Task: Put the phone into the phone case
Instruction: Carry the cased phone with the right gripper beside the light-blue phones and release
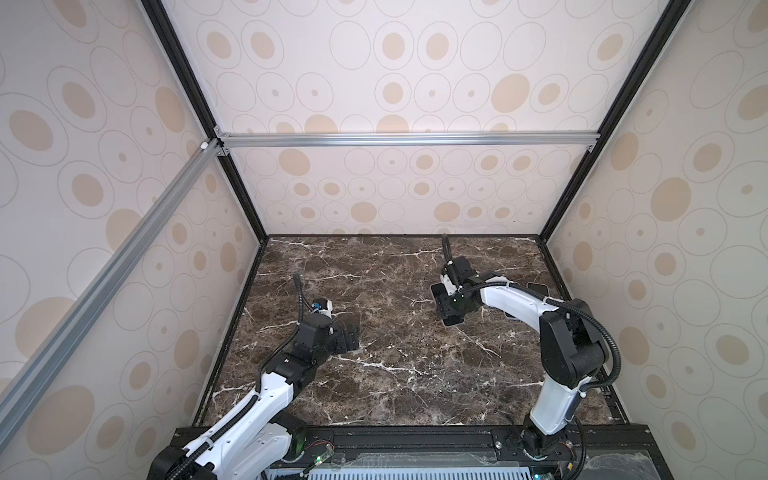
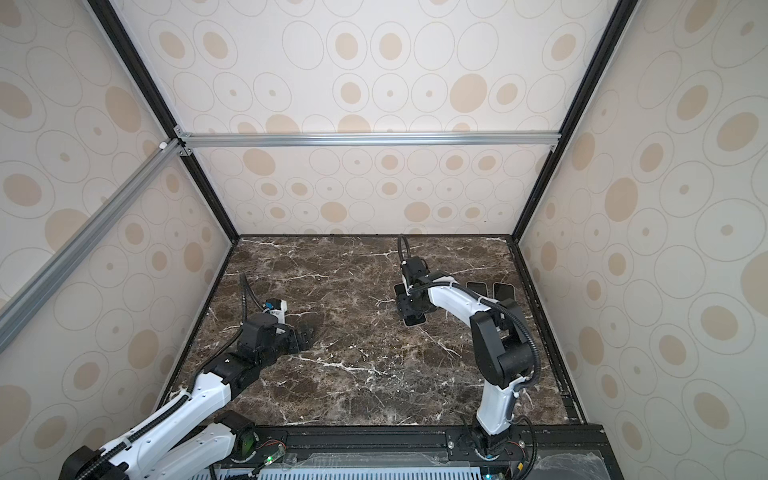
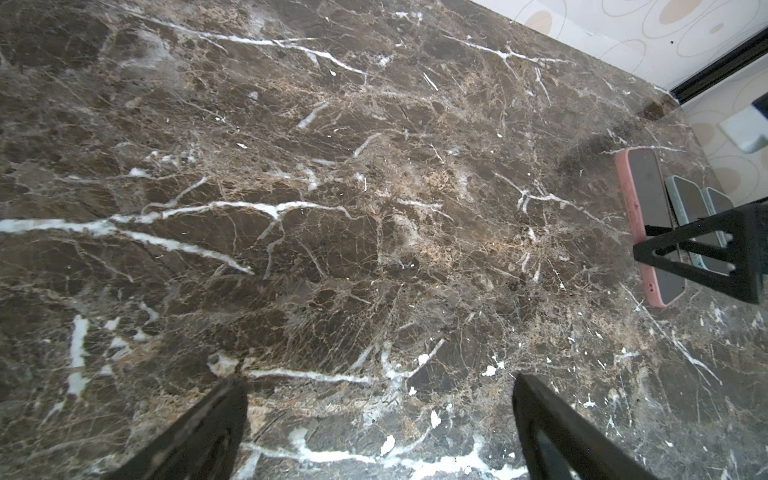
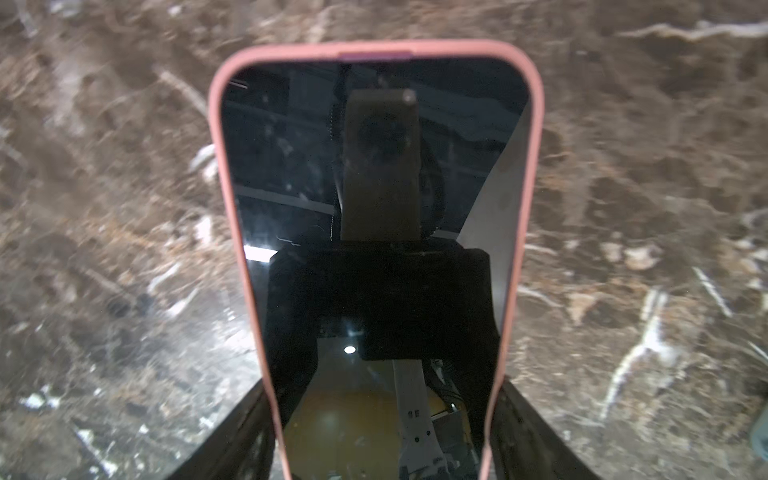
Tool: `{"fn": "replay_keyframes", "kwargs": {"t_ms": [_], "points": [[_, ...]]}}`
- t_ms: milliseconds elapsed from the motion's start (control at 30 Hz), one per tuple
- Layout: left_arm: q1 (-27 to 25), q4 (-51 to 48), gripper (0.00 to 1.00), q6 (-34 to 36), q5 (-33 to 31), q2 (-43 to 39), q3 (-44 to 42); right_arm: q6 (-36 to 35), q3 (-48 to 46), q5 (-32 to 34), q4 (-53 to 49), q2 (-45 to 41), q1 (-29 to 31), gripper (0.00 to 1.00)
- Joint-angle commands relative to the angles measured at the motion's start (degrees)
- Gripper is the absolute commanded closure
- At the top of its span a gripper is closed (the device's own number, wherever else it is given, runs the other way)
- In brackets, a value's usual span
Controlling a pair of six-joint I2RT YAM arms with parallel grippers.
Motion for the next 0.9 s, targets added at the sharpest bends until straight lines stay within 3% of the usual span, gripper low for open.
{"fn": "replay_keyframes", "kwargs": {"t_ms": [0,333,867], "points": [[0.50,1.29,0.00,0.09,0.00,-0.86,-0.12,2.04,0.63,1.96,1.52,-1.05,-2.84,0.80],[0.51,1.38,0.00,-0.02,-0.71,-1.00,-0.25,1.37,2.09,2.39,1.35,2.65,-10.32,0.80],[0.63,1.24,0.00,-1.26,-3.70,-2.02,-0.95,-1.27,5.35,0.89,0.34,9.22,-15.59,0.78]]}}
